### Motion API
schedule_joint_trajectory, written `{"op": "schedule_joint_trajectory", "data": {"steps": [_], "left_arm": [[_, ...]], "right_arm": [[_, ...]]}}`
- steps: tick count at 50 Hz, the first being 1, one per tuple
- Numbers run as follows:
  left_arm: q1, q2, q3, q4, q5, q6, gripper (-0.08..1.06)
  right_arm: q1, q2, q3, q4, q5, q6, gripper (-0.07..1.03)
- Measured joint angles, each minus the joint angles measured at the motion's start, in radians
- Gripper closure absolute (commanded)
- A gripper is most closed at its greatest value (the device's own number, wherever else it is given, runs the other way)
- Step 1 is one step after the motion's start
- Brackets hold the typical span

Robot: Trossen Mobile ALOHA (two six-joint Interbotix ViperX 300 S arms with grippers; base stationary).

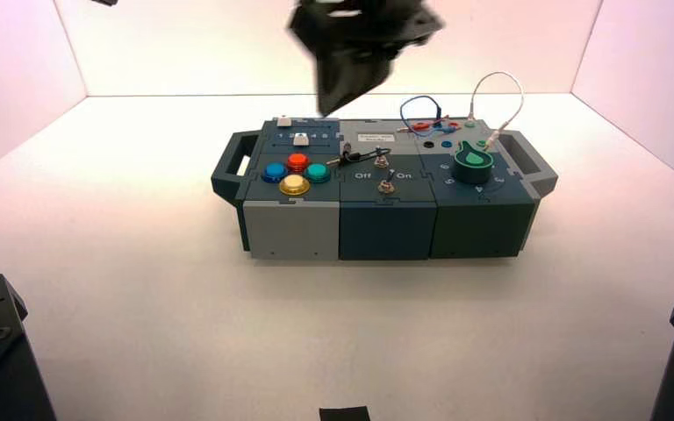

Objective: Push the red button.

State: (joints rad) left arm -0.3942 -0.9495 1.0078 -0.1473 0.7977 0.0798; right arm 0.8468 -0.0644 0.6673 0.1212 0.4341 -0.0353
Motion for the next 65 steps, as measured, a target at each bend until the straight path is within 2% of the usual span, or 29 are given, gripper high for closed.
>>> {"op": "schedule_joint_trajectory", "data": {"steps": [9,18,46,59,65], "left_arm": [[0.0,-0.015,0.002,0.0,-0.002,0.0,1.01],[0.0,-0.021,0.002,0.0,-0.003,0.0,1.01],[0.0,-0.035,0.002,0.0,0.006,-0.002,1.01],[0.0,-0.037,0.0,0.0,0.012,-0.002,1.01],[0.0,-0.035,0.0,0.002,0.014,-0.002,1.01]], "right_arm": [[0.041,0.115,-0.091,0.003,0.025,0.0,0.99],[0.049,0.176,-0.135,0.012,0.044,0.002,0.99],[0.044,0.262,-0.179,0.012,0.046,0.0,0.99],[-0.009,0.262,-0.181,0.009,0.046,0.002,0.99],[-0.014,0.262,-0.187,0.005,0.048,0.0,0.99]]}}
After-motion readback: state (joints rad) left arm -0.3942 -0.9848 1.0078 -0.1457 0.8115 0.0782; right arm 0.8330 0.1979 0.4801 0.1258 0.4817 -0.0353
